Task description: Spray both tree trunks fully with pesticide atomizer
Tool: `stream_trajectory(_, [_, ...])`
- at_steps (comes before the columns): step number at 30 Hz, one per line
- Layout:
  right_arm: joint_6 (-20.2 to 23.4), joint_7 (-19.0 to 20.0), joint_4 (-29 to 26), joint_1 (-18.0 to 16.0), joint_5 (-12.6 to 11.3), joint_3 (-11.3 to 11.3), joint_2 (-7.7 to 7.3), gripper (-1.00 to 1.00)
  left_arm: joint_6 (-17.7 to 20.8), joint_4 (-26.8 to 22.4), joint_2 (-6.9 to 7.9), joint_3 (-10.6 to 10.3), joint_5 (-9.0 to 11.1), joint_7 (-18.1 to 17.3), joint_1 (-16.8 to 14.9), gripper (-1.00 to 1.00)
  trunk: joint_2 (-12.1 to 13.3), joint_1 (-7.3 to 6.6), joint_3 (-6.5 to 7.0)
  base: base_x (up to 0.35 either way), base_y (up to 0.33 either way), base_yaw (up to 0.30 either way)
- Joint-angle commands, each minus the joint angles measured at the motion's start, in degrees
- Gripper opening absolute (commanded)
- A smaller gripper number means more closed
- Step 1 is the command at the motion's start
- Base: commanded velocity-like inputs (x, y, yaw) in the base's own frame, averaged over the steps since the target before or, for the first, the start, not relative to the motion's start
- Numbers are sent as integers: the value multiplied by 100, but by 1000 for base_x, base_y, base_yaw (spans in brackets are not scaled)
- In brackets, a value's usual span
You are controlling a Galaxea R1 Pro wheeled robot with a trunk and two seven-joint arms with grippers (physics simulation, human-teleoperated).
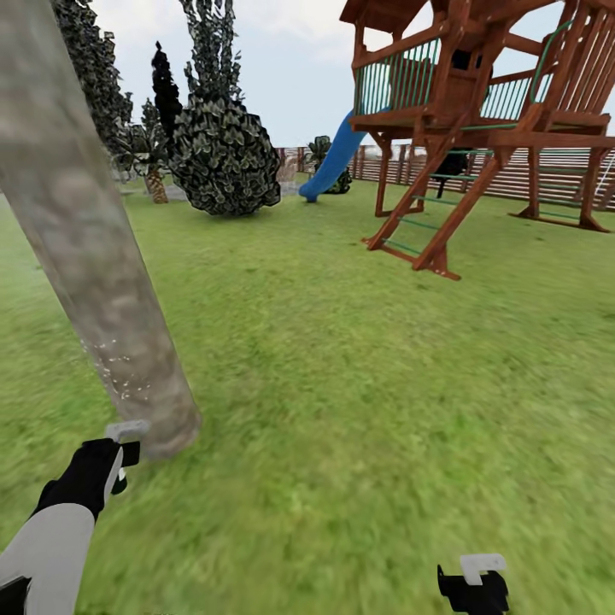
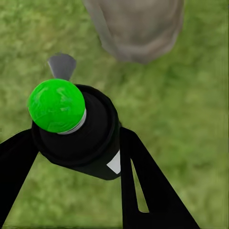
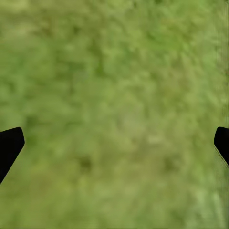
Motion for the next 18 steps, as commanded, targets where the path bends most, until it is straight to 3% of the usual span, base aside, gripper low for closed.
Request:
stream_trajectory(1, [-23, -23, 10, -5, 61, -38, 0, 100, 23, -5, -4, 13, -3, 12, -7, -100, -2, 0, -5, 82, -269, 276])
stream_trajectory(8, [-23, -24, 11, -5, 59, -38, 2, 100, 22, 3, -12, -17, -9, 18, -7, -100, -2, 0, -5, 94, -268, 276])
stream_trajectory(18, [-23, -24, 9, -5, 59, -38, 1, 100, 22, 4, -13, -18, -9, 18, -7, -100, -2, 0, -5, 226, -203, 276])
